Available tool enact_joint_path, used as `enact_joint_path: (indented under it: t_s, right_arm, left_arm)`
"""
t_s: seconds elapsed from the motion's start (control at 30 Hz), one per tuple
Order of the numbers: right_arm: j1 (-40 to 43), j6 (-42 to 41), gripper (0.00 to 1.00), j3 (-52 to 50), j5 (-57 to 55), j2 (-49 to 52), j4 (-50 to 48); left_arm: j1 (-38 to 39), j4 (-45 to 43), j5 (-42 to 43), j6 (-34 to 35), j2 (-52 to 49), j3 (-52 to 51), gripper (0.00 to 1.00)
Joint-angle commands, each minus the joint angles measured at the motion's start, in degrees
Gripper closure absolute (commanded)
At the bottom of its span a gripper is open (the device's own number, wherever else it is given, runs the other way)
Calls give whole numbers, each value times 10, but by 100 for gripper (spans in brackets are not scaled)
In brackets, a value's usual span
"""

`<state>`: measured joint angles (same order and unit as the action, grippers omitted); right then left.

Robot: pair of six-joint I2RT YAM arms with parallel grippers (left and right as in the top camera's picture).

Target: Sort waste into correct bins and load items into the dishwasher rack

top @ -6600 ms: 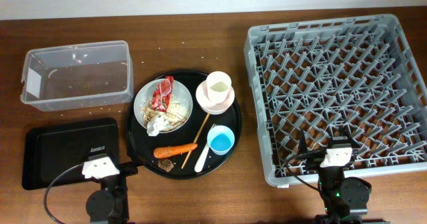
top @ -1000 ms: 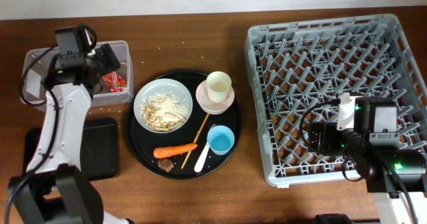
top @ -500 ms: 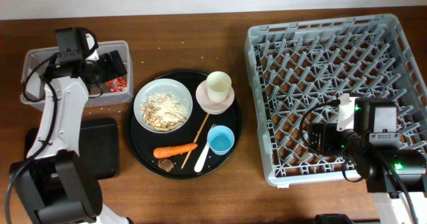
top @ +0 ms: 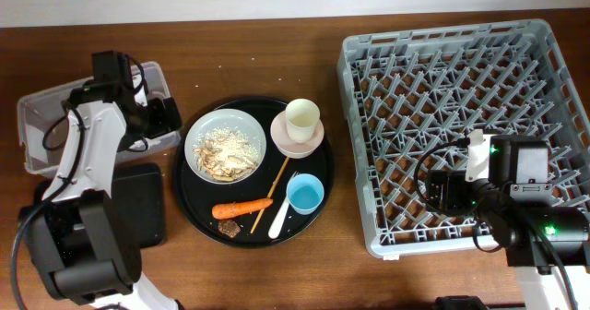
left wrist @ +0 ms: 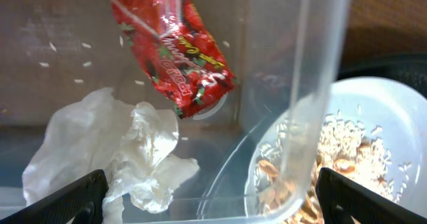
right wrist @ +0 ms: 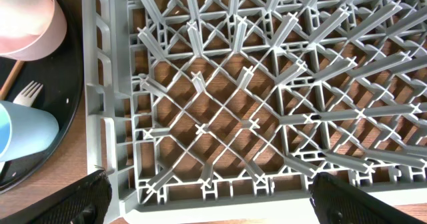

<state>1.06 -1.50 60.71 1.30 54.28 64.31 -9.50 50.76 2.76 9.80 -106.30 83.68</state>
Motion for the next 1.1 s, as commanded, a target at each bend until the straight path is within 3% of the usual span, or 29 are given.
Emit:
enact_joint_path:
  t_s: [0.0,0.1,0.17,0.2,0.23,0.27,0.3,0.33,0.37,0.4,0.43,0.47,0.5,0.53,0.57,0.6,0.67,0.7,0.73,0.77,0.8,0.83,0.87,0.9,0.93,0.97,1.0,1.03,1.07]
  right_arm:
    - [-3,-5,1,10,-5,-2,0]
    - [-3,-5,1,10,-5,-2,1]
    - [-3,-5,1,10,-5,-2,3]
    - [-3,-5,1,10,-5,-2,2]
    - [-3,-5,1,10,-5,-2,3]
    - [-3,-5,1,10,-5,-2,3]
    - [-3,-5,1,10,-5,-2,2]
    - [-3,-5,1,10,-5,-2,2]
    - [-3,-5,1,10,-5,-2,3]
    - [-3,-5,1,10,-5,-2,4]
    - [-3,-5,1,10,-5,-2,7]
    - [-3,-5,1,10,-5,-2,9]
    - [-3,-5,1,10,-5,-2,8]
    - [-3,-5,1,10,-5,-2,9]
    - [-3,-5,1,10,-5,-2,12]
    - [-3,-5,1,10,-5,-2,11]
    - [-3,-5,2,10,-5,-2,10]
    - [-3,-5,1,10,-5,-2,14]
    - [-3,-5,1,10,-5,-2,11]
    - [-3,-5,1,10,-5,-2,11]
    - [-3,-5,1,10,-5,-2,13]
    - [-3,-5,1,10,-5,-2,14]
    - [-3,-5,1,10,-5,-2,10]
    - [-3,-5,1,10,-5,-2,9]
    - [-3,-5,2,10,-5,-2,9]
    - [-3,-5,1,10,-5,-2,13]
    - [-3,-5,1,10,-5,-2,13]
    - [-3,-5,1,10,-5,-2,10]
    - [-3,-5,1,10,-5,-2,10]
  left_arm:
    - [0,5,26,-7,6,4,1]
    - [-1,-7,24,-18,10,48,1]
    - [-7,-15,121,-18,16,83,1]
    - [-7,-13,31,3,16,83,27]
    - [-5,11,-70,65,16,83,24]
    - [-3,38,-162,105,16,83,13]
    - [-5,24,-114,77,16,83,1]
    - [-13,-10,165,-129,16,83,1]
    - [-20,-22,195,-155,16,83,1]
    - [-22,7,-56,43,17,83,1]
    - [-22,13,-78,47,17,83,1]
    - [-25,-9,79,-96,15,83,1]
    - [-31,-9,98,-105,14,83,1]
    - [-32,29,-87,61,17,84,1]
    - [-32,16,-39,1,19,84,1]
    - [-37,-7,114,-137,17,84,1]
    - [-50,-3,-6,18,22,84,1]
    - [-57,-23,327,-244,21,84,1]
    - [-68,-35,217,-139,21,85,1]
    - [-71,17,-35,88,25,85,1]
    - [-70,40,-102,135,26,85,1]
    - [-72,-2,74,-48,24,85,1]
    - [-77,-7,366,-285,22,85,1]
    - [-86,-3,142,-64,24,86,1]
    - [-87,42,-25,116,25,86,1]
    - [-87,30,24,48,26,86,1]
    - [-88,-8,341,-209,23,86,1]
    - [-92,5,514,-383,23,86,1]
    - [-94,-6,153,-49,23,86,1]
